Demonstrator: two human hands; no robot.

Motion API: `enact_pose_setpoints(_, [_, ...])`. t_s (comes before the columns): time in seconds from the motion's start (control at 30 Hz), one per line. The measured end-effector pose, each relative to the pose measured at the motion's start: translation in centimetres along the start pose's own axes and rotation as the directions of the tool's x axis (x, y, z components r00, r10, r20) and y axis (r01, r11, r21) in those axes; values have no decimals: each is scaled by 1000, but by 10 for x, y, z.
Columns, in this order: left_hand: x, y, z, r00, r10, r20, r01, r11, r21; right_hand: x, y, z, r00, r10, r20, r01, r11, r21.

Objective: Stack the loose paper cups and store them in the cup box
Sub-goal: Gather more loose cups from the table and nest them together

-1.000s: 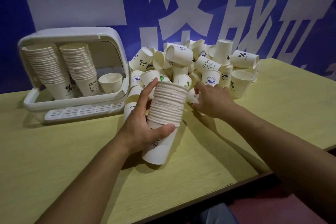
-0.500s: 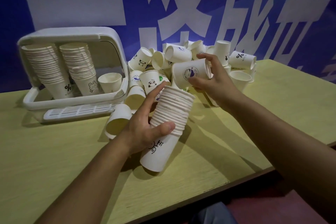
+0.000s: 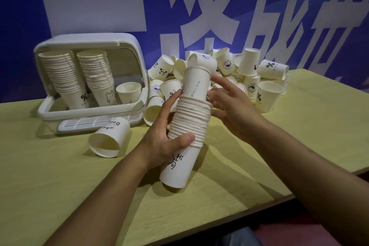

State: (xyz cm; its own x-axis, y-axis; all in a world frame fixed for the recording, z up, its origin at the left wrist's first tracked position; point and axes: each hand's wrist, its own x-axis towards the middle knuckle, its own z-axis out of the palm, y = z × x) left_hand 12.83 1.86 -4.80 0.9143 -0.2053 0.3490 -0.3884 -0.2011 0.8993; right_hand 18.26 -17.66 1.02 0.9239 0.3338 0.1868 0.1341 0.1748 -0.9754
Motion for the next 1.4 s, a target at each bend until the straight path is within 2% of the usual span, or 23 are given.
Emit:
enact_pose_setpoints(0.13, [1,3,0,998,17,-64,-17,1000,4,-5,6,6,996,-77,-35,69,978,-198])
enact_pose_setpoints(0.27, [-3,10,-11,995,27,-98,-21,998,59,-3,5,12,996,-90,18,92,965,-247])
enact_pose_setpoints(0.53, [-45,27,-61,951,1,-308,61,980,192,13,12,54,972,-55,230,120,952,-280])
enact_pose_setpoints(0.63, [-75,32,-87,926,-23,-378,116,968,223,23,23,80,945,-79,318,196,913,-357])
enact_pose_setpoints(0.7, [-93,37,-104,905,-36,-424,149,960,237,32,34,97,897,-113,428,345,786,-514])
enact_pose_setpoints(0.77, [-109,42,-118,884,-39,-466,170,955,242,41,46,114,815,-111,569,517,582,-627])
enact_pose_setpoints(0.83, [-123,47,-128,867,-39,-498,185,951,247,46,55,132,741,-70,668,636,394,-664])
enact_pose_setpoints(0.87, [-129,49,-131,861,-43,-508,194,949,249,48,58,140,716,-50,696,669,333,-664])
enact_pose_setpoints(1.03, [-149,54,-142,840,-62,-539,231,940,251,58,69,167,617,43,786,776,133,-616])
enact_pose_setpoints(1.17, [-156,56,-141,844,-69,-532,248,930,273,64,75,177,575,44,817,815,50,-577])
enact_pose_setpoints(1.23, [-157,56,-140,845,-75,-529,254,927,274,65,78,175,595,-6,803,801,85,-593])
enact_pose_setpoints(1.27, [-157,55,-139,847,-78,-525,255,927,274,65,79,172,625,-50,779,774,167,-610])
enact_pose_setpoints(1.33, [-157,53,-136,856,-81,-511,254,926,279,65,70,164,718,-170,675,671,427,-606])
enact_pose_setpoints(1.4, [-153,51,-132,872,-91,-481,260,919,297,64,51,155,822,-266,504,526,695,-491])
